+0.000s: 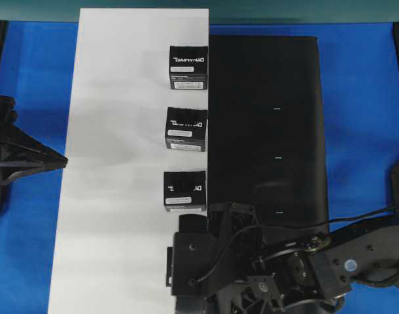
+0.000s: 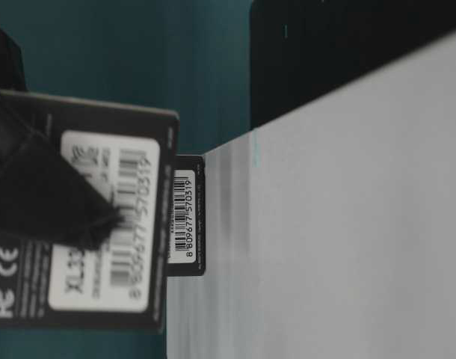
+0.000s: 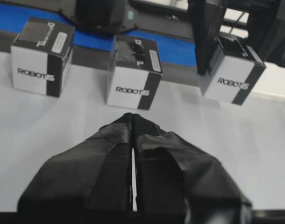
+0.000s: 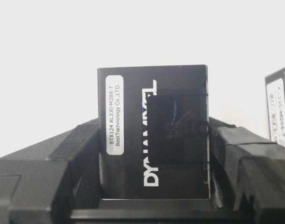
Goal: Place the box from the black base onto the white base.
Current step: 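Lower the box onto the white base below the third box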
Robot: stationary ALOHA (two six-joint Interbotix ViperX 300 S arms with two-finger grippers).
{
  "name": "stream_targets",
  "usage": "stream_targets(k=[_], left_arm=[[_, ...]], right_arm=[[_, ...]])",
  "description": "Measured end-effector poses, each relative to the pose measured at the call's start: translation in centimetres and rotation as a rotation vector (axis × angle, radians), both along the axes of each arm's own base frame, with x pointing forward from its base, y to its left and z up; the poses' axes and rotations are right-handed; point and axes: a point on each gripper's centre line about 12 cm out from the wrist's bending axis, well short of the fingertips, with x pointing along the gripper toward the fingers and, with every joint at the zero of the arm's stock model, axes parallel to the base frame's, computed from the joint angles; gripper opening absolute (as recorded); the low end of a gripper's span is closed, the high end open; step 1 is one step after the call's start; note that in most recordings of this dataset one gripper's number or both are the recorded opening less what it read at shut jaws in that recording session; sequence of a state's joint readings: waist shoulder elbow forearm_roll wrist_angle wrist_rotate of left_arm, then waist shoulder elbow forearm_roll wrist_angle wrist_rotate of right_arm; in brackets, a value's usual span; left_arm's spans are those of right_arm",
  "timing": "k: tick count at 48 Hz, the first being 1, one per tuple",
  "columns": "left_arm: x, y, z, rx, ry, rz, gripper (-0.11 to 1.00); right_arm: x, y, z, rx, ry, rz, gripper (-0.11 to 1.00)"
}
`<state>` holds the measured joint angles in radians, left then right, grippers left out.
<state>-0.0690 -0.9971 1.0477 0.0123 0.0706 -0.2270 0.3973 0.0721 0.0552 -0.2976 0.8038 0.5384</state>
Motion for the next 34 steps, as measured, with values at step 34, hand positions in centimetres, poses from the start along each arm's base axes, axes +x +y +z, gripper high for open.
stream_targets(k=[34], left_arm=[[0.0,0.0,0.3,0.01,-0.008,0.0,-0.02]], right_arm=[[0.8,-0.2,-1.9,-0.01,0.03,-0.007,0.56]])
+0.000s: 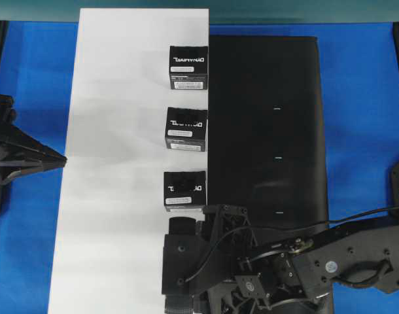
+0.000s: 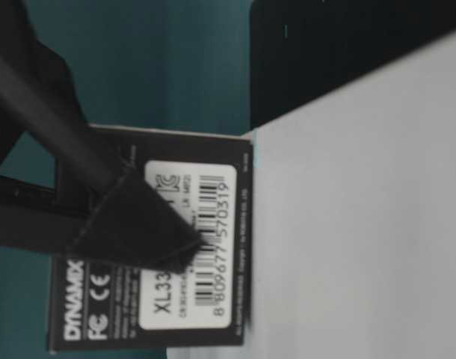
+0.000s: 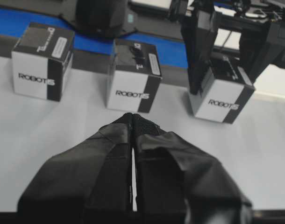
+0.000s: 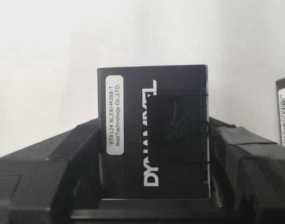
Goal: Place the box from the black base onto the white base.
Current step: 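Lower the box onto the white base below the third box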
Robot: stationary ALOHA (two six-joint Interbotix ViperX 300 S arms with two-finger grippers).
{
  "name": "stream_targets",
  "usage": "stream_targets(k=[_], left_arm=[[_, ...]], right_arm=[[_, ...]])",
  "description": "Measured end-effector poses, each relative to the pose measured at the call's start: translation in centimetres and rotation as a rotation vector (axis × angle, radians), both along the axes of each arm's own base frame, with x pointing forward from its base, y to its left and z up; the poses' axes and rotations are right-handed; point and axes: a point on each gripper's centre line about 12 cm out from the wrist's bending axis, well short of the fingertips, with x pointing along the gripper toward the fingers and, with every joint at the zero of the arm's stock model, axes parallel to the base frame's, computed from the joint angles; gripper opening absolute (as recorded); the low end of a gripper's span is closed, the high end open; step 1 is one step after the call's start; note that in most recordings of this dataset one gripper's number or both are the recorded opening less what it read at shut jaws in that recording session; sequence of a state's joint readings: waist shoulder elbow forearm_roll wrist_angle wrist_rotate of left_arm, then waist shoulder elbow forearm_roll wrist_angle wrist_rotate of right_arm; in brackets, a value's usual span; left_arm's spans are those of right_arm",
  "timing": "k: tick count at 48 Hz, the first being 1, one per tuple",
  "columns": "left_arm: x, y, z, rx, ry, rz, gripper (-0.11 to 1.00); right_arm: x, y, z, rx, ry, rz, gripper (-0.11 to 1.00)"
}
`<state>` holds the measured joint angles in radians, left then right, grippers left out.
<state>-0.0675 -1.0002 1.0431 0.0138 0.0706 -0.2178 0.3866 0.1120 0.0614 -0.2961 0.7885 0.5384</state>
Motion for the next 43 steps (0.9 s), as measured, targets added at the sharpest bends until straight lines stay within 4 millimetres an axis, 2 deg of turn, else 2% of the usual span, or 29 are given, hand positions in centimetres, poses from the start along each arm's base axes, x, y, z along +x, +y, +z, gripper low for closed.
stream_targets(k=[17,19,25,30,43], left_arm=[[0.0,0.0,0.0,0.003,0.0,-0.002,-0.02],[0.0,0.0,0.0,0.004,-0.003,-0.002,-0.02],[-0.1,-0.1,0.1,0.003,-0.008,-0.003,-0.02],[-0.2,0.0,0.2,0.002,-0.012,-0.003,-0.02],[-0.3,0.0,0.4,-0.004,-0.017,-0.003,-0.02]], right_arm=[[0.0,-0.1,-0.3,0.0,-0.001,0.002,0.56],[0.0,-0.2,-0.4,0.0,-0.001,0.001,0.61],[-0.1,-0.4,-1.0,-0.004,0.012,-0.003,0.84],[-0.1,-0.4,-1.1,-0.006,0.011,0.002,0.97],[-0.1,-0.4,-0.9,-0.004,-0.017,0.018,0.98]])
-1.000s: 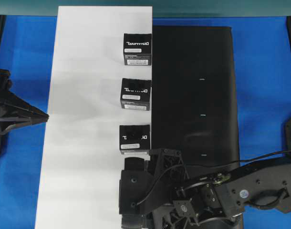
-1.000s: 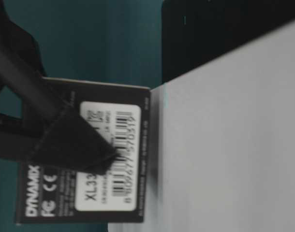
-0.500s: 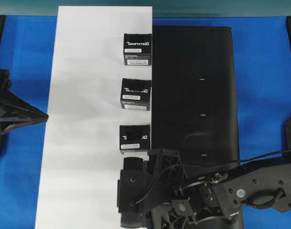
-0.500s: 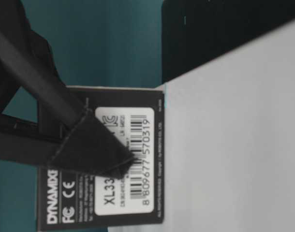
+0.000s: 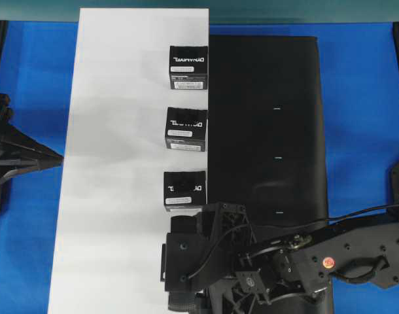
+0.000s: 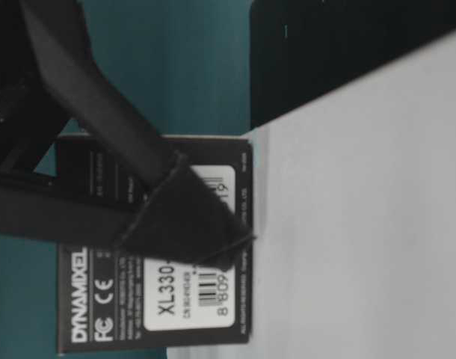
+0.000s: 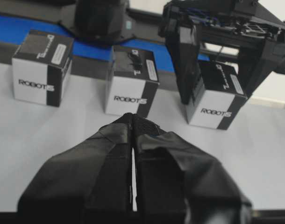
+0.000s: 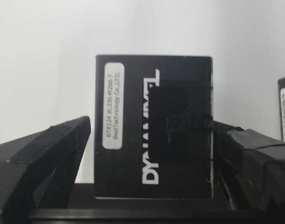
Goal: Place the box from the black base onto the white base.
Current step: 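Lower the box onto the white base below the third box, then open the right gripper and withdraw it to the right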
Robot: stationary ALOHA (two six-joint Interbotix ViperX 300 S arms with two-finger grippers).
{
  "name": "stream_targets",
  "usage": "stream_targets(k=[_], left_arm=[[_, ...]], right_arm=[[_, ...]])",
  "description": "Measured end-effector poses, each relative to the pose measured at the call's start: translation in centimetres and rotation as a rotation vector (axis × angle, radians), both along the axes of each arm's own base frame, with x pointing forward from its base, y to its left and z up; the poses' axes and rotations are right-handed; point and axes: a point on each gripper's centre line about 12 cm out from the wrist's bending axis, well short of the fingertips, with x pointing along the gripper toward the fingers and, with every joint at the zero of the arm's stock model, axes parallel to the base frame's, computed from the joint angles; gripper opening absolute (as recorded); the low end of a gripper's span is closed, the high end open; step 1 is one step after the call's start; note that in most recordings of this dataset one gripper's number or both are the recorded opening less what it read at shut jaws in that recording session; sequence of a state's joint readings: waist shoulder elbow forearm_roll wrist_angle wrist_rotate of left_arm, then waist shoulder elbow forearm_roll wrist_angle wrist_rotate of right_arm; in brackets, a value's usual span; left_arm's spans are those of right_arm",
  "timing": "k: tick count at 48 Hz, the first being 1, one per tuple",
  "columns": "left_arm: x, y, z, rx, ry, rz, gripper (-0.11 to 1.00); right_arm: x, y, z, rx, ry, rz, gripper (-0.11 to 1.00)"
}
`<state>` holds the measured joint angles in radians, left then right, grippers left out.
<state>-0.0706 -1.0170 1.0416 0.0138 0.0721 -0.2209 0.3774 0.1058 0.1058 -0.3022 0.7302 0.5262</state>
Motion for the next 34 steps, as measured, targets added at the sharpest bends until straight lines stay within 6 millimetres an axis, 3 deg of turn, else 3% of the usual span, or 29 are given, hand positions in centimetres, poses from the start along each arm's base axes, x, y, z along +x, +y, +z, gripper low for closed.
stream_targets(k=[23,34], left_arm=[[-0.1,0.0,-0.2,-0.007,0.016,0.003,-0.02],[-0.1,0.0,-0.1,-0.007,0.014,0.001,-0.02]], right_arm=[[-0.3,-0.9,3.3,0.035,-0.106,-0.003,0.98],[-1.6,-2.4,7.6,-0.017,-0.222,0.013,0.98]])
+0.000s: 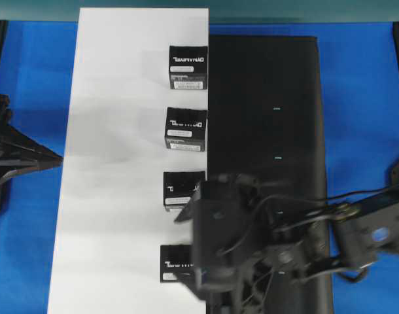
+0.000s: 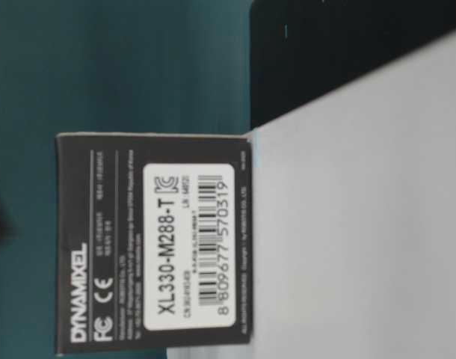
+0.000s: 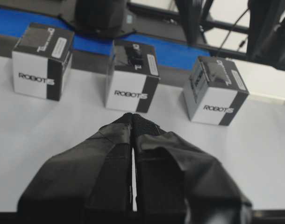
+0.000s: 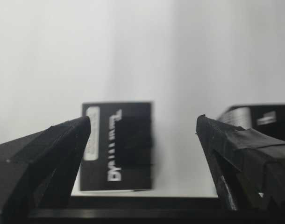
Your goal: Place the box from the black base onto the white base.
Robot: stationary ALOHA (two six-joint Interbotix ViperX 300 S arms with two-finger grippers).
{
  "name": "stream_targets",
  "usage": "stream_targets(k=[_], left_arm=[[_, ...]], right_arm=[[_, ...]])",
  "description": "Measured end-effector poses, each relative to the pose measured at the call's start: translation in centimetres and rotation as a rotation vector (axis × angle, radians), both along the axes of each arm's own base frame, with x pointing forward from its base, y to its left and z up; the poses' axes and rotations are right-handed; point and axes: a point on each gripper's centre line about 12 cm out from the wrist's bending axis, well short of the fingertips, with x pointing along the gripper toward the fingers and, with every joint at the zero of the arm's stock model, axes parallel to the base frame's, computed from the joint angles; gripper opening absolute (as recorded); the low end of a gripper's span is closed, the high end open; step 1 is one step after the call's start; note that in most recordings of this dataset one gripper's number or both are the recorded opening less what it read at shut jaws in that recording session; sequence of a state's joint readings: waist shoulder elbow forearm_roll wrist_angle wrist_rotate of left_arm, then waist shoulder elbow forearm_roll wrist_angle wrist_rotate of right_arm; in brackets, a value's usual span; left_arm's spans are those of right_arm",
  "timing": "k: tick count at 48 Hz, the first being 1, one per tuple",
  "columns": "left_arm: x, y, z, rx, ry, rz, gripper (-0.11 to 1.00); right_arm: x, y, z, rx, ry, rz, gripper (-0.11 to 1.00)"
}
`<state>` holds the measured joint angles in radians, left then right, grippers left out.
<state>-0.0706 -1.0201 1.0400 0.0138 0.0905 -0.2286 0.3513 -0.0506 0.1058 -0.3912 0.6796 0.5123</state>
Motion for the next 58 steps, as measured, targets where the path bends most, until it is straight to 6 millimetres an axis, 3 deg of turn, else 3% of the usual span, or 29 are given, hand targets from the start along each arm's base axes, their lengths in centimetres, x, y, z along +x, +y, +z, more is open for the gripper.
stream_targets(k=[8,12,26,39,48,58], left_arm=[[-0.1,0.0,0.1,0.001,-0.005,0.0,-0.02],[-0.1,0.0,0.1,0.003,-0.005,0.0,-0.02],[-0.3,0.0,0.3,0.003,-0.017,-0.002,-0.02],[-0.4,-0.2,0.4,-0.005,-0.02,-0.012,-0.02],[-0.9,-0.2,1.0,-0.005,-0.049,-0.014,-0.02],[-1.1,-0.2,1.0,-0.009,-0.052,-0.013,-0.02]], right_arm=[[-1.6,-1.2,3.6,-0.016,-0.093,-0.006,0.98],[-2.5,-1.7,4.2,-0.022,-0.108,-0.01,0.98],[-6.2,-4.0,5.0,-0.02,-0.164,-0.021,0.98],[-9.4,-6.7,4.3,-0.019,-0.181,-0.064,0.98],[-11.3,-6.6,4.1,-0.007,-0.216,-0.035,0.98],[-13.9,-5.0,3.6,0.008,-0.238,0.05,0.98]])
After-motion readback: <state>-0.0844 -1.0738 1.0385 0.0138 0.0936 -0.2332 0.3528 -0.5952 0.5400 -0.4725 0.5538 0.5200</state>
